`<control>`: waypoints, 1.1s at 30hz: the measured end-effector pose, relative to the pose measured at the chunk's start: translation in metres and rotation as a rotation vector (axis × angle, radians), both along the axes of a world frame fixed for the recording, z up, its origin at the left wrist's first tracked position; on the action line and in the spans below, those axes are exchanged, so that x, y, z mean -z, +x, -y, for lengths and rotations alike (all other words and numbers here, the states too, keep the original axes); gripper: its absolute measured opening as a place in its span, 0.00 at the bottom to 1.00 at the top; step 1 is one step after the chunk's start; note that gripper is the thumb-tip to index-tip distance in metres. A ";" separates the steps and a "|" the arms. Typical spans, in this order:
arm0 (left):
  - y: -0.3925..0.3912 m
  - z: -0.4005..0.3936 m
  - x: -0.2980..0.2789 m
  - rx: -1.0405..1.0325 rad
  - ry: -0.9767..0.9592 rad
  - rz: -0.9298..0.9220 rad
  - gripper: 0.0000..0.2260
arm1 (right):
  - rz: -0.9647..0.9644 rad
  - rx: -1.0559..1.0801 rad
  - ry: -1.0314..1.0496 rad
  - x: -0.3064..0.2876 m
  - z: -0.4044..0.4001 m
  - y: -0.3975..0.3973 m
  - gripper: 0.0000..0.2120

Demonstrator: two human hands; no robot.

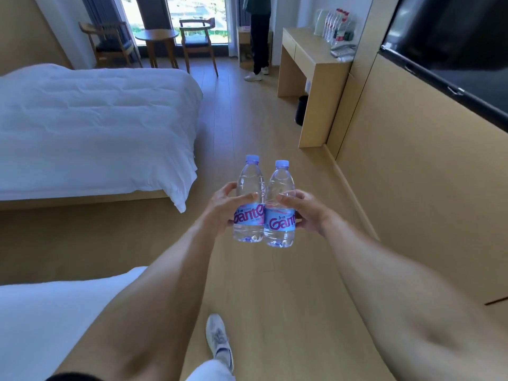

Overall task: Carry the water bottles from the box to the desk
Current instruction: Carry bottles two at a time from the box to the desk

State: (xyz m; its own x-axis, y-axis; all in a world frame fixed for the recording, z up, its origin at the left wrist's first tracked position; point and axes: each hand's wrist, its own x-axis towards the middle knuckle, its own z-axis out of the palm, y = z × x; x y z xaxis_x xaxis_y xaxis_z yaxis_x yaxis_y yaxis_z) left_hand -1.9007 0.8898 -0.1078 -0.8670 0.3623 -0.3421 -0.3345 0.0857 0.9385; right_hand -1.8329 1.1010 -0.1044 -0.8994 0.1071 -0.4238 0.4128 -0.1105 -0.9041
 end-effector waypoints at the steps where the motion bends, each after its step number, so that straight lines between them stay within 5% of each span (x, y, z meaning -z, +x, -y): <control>1: -0.016 -0.003 0.003 0.007 -0.002 -0.002 0.20 | 0.002 0.006 0.001 0.002 -0.003 -0.015 0.17; 22: -0.417 -0.028 -0.013 0.114 0.013 -0.052 0.24 | -0.009 0.131 0.054 -0.025 -0.017 -0.392 0.25; 33: -0.585 -0.075 0.010 0.054 -0.061 -0.057 0.19 | 0.006 0.061 0.016 0.003 -0.070 -0.573 0.18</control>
